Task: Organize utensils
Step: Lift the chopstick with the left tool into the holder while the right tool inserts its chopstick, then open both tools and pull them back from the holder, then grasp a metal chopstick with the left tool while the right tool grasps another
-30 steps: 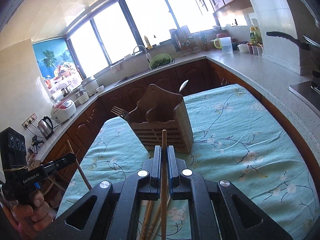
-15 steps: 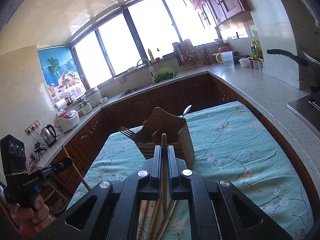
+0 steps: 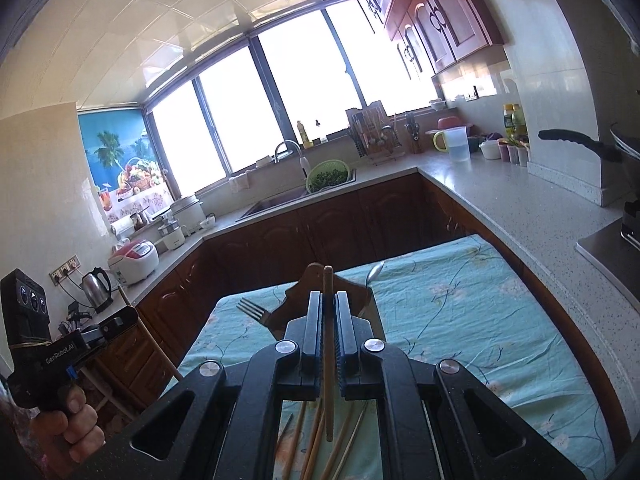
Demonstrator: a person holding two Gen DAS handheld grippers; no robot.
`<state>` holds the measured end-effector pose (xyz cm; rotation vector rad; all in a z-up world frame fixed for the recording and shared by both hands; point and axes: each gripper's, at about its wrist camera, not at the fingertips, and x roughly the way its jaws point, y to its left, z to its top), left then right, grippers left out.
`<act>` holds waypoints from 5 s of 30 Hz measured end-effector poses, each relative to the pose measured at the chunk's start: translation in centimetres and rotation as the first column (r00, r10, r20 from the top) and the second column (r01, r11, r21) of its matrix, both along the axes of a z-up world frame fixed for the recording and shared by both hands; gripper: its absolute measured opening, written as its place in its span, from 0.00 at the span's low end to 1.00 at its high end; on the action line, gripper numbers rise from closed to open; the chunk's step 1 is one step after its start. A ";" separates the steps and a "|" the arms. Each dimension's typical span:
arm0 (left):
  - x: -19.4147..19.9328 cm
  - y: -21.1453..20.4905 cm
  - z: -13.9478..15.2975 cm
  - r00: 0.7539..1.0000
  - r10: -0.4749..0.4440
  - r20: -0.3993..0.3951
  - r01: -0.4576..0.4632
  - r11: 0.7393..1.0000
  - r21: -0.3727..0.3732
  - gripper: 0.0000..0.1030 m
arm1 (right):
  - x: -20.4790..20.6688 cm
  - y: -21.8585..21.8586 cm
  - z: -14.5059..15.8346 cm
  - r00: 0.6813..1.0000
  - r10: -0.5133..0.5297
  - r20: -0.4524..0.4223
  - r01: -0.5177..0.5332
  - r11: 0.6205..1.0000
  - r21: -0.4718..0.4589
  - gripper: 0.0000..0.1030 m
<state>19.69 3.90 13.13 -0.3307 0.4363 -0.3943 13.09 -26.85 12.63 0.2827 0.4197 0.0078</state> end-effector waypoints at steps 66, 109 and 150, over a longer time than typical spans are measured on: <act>9.6 -3.4 -8.6 0.986 0.167 0.000 -0.167 0.985 0.042 0.80 | 5.1 -2.2 -3.9 0.993 -0.089 0.073 0.086 0.996 0.034 0.98; -2.0 -3.1 -14.7 0.940 0.185 -0.286 -0.139 0.975 0.172 0.77 | -3.9 1.1 -15.5 0.970 -0.018 -0.242 0.036 0.997 0.070 0.80; 10.4 -9.1 -19.0 0.894 0.034 -0.447 0.127 0.937 0.324 0.03 | 9.4 3.4 -21.0 0.867 -0.006 -0.499 -0.043 0.995 -0.088 0.04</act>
